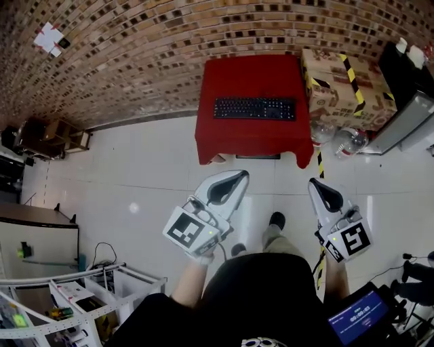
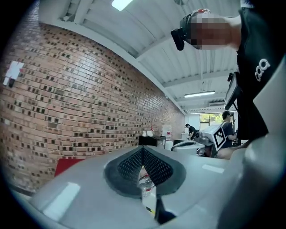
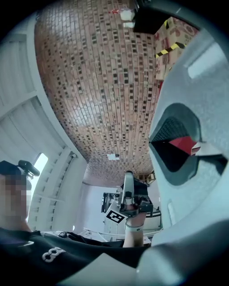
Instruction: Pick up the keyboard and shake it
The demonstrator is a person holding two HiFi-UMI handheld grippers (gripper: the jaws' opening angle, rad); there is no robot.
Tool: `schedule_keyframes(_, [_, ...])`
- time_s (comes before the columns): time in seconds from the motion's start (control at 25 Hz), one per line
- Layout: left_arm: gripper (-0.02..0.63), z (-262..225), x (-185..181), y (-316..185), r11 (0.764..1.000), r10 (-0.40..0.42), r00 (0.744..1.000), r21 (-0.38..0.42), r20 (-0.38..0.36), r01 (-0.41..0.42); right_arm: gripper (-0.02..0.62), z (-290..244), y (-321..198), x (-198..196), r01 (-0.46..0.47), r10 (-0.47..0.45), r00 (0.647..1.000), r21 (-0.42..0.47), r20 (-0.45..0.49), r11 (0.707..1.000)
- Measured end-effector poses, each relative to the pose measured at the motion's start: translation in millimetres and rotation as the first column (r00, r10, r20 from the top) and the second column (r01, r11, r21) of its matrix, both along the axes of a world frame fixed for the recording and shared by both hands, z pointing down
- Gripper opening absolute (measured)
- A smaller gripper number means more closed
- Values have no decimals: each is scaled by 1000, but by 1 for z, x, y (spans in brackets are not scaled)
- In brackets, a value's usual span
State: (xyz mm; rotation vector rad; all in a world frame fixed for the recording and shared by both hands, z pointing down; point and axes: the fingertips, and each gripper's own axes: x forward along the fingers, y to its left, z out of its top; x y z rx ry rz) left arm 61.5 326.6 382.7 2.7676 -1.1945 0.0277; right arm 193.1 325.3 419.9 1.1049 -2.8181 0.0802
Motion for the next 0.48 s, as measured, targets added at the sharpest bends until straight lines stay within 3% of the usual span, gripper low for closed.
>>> schedule_keyframes(0.2, [15,2,20,-46,1000,-9,1000,-5,29,9,-14,4,-55,23,3,-2,1000,-13,12,1000])
schedule_keyframes(0.48, [15,3,20,-79,997,-67,997,-22,45,68,-14,10,-96,22,69,-69,997,-30,21,997])
